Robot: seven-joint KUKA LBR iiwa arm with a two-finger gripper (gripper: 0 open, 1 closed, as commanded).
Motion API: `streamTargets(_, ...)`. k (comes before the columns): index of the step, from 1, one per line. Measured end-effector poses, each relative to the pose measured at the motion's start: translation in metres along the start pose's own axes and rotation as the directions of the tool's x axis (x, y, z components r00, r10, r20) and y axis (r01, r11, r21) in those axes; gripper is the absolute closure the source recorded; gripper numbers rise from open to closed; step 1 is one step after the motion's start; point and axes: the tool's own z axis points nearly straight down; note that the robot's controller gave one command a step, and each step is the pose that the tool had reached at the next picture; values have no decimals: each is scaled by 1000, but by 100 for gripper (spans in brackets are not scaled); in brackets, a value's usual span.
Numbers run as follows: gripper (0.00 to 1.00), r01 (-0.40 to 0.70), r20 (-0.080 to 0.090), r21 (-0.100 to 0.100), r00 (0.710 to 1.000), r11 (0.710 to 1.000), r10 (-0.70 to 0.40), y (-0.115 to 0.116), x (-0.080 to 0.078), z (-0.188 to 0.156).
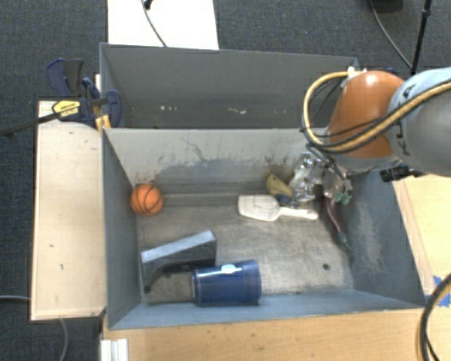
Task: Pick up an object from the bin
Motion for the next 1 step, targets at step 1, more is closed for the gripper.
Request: streamTargets(1, 100, 1, 0, 0, 1000, 1000, -1, 0, 0, 0)
